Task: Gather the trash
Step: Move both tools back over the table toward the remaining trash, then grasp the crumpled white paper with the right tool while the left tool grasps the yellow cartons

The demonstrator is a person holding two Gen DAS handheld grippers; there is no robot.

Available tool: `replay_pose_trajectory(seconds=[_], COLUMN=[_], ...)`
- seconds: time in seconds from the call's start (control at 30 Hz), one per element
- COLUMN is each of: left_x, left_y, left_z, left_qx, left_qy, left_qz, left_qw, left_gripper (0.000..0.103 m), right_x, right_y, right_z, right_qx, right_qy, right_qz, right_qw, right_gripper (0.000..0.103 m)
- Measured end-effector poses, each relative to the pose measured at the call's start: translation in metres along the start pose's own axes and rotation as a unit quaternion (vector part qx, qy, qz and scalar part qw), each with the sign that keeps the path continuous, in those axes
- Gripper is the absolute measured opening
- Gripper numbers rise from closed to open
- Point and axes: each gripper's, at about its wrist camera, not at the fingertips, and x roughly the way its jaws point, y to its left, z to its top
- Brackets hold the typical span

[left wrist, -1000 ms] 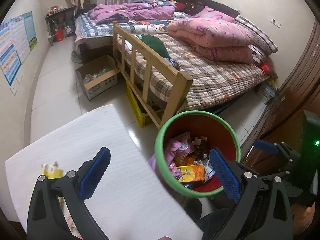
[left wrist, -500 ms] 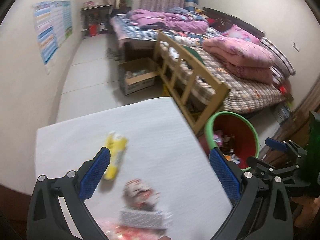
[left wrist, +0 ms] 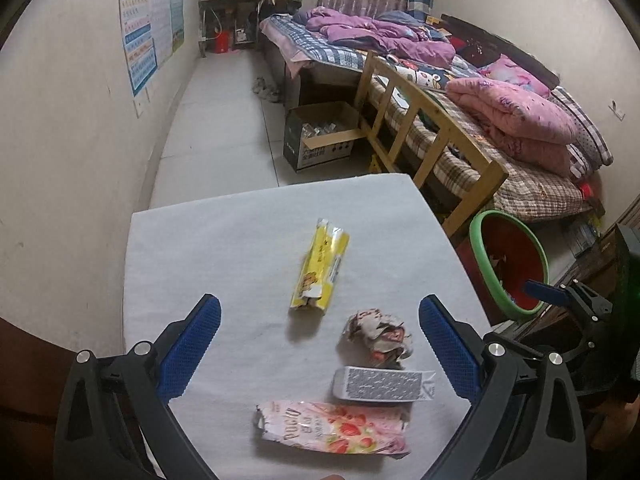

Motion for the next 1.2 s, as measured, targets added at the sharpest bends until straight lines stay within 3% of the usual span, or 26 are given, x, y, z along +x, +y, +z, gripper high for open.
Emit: replay_pose_trajectory(seconds=[0.27, 0.83, 0.93, 1.2], left_x=[0.023, 0.142, 0.162, 0.202], left_y=[0.008, 0.012, 0.012, 0.017], left_z=[0.001, 0.011, 0.011, 0.005], left_qx=[0.002, 0.044, 0.052, 0.045], left_qy=[0.024, 0.122, 0.136, 0.164], left_qz=[-0.011, -0.022, -0.027, -0.026], left_qw=[0.9996, 0.9914, 0.9891, 0.9851], left_gripper=[0.095, 0.095, 0.093, 0.070], right_x=[0.018, 0.115, 0.129, 0.160], right_y=[0.011, 0.016, 0.015, 0.011], right_z=[0.002, 0.013, 0.014, 0.008], right_qx=[-0.008, -0.012, -0.011, -0.006], right_qy=[0.019, 0.097, 0.109, 0.148], right_qz=[0.001, 0.023, 0.029, 0.059], right_qw=[1.000, 0.995, 0.994, 0.987], right_gripper=[0.098, 0.098, 0.093, 0.077])
